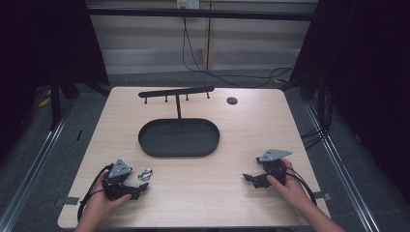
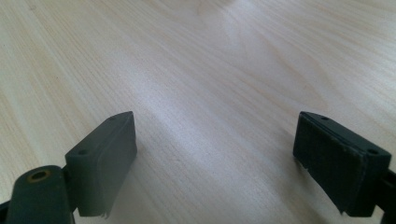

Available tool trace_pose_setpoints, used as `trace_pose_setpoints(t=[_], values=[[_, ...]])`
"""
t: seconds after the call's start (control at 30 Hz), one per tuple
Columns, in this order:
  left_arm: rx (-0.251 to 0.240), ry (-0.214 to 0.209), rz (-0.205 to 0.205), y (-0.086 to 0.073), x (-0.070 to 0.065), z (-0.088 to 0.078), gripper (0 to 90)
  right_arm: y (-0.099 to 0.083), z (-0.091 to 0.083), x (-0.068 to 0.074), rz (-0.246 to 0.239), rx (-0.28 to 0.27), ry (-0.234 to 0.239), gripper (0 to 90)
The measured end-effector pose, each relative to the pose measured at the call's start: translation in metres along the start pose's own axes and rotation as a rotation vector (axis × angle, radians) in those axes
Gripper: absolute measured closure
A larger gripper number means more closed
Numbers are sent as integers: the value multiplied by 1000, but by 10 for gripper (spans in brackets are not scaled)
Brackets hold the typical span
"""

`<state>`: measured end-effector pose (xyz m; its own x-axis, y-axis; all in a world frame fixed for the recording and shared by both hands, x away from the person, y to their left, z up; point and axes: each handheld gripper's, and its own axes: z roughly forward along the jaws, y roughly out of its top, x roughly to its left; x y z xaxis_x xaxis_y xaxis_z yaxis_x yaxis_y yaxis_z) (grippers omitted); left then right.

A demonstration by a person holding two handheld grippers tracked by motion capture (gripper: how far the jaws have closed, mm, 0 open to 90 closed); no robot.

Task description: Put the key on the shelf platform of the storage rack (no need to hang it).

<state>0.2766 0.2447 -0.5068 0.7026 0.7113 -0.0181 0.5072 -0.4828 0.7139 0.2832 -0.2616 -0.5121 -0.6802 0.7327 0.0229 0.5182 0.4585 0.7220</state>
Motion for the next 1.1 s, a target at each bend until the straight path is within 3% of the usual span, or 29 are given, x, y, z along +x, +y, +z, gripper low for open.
trace_pose_setpoints(t=[0.3, 0.37, 0.53, 0.7, 0.8, 0.97, 1.0, 1.1], values=[[7, -7, -1, 1, -1, 0, 134, 0, 0, 0, 0, 0, 0, 130], [37, -7, 16, 3, -2, 0, 114, 0, 0, 0, -1, 0, 0, 130], [129, -14, 2, 12, -3, -4, 175, 0, 0, 0, -1, 0, 0, 130], [182, -30, -20, 19, -5, -5, 213, 0, 0, 0, -2, 0, 0, 130], [245, -43, -11, 27, -4, -6, 238, 0, 0, 0, 0, -1, 0, 130], [298, -49, 4, 36, -4, -7, 280, 0, 0, 0, -1, 0, 0, 130], [306, -64, -9, 40, -5, -7, 293, 0, 0, 0, -1, -1, 0, 130], [334, -54, -12, 45, -4, -7, 312, 0, 0, 0, 0, 0, 0, 130]])
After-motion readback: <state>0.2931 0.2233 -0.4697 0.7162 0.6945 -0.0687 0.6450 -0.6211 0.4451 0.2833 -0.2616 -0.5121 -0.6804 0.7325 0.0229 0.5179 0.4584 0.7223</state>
